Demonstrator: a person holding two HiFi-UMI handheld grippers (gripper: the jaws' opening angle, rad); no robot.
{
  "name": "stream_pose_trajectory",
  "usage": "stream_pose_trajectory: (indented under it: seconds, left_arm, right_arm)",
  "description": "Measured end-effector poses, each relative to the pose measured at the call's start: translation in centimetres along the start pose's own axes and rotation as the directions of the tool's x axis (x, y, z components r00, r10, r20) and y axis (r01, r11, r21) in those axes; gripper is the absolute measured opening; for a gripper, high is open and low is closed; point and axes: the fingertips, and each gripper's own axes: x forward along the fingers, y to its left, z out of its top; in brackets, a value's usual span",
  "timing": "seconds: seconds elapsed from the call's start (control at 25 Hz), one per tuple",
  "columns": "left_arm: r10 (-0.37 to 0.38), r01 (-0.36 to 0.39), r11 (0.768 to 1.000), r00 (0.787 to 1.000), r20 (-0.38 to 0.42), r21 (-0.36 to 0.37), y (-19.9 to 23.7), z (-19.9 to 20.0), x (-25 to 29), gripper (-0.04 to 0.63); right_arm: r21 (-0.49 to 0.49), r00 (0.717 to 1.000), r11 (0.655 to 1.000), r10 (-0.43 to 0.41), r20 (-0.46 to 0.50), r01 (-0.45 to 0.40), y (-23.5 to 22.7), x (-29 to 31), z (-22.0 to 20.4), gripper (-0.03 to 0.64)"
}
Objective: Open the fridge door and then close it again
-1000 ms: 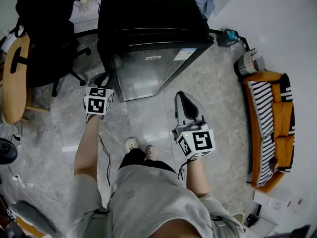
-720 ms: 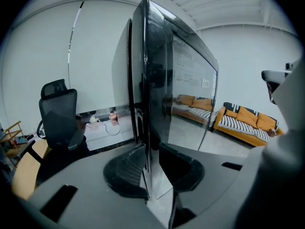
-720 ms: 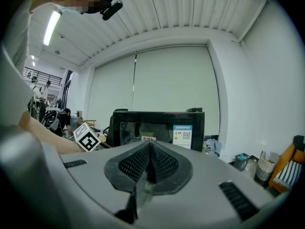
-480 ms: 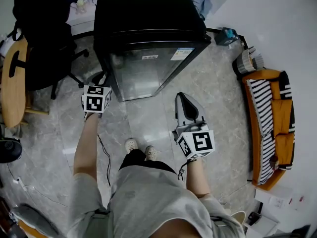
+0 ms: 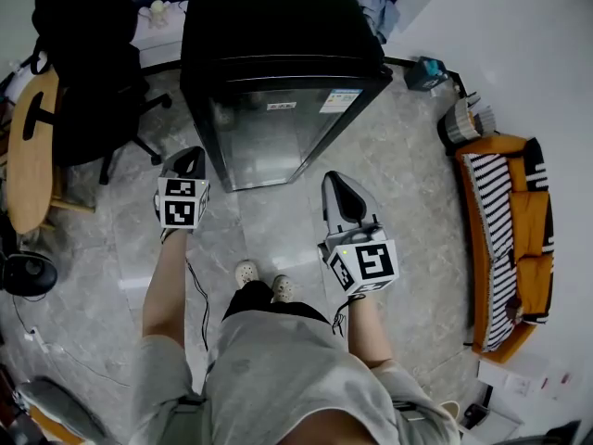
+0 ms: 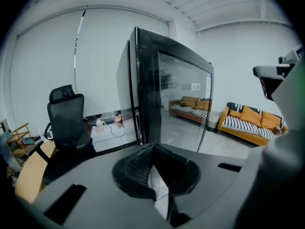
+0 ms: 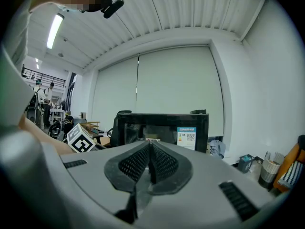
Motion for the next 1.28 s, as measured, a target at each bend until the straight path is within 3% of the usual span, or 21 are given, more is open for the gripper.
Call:
stream_pose_trajectory:
  seconds: [0.64,1.28]
  left_arm:
    - [0.004,0.005,0.999,0.981,0.192,-0.045,-5.9,1.9,-11.5,0.015]
    - [0.060,-0.040,0.997,0.919,0.389,-0.060,-10.8,5.2,-21.0,0.015]
  right_arm:
    - [-0.022,0.995,0.996,0.089,0.035,-0.089,2.0,-2.7,1.4,0.025]
    - [-0.039,0.984,0.989,0.148,0.101,-0.145,2.8,-7.2,4.0,0.025]
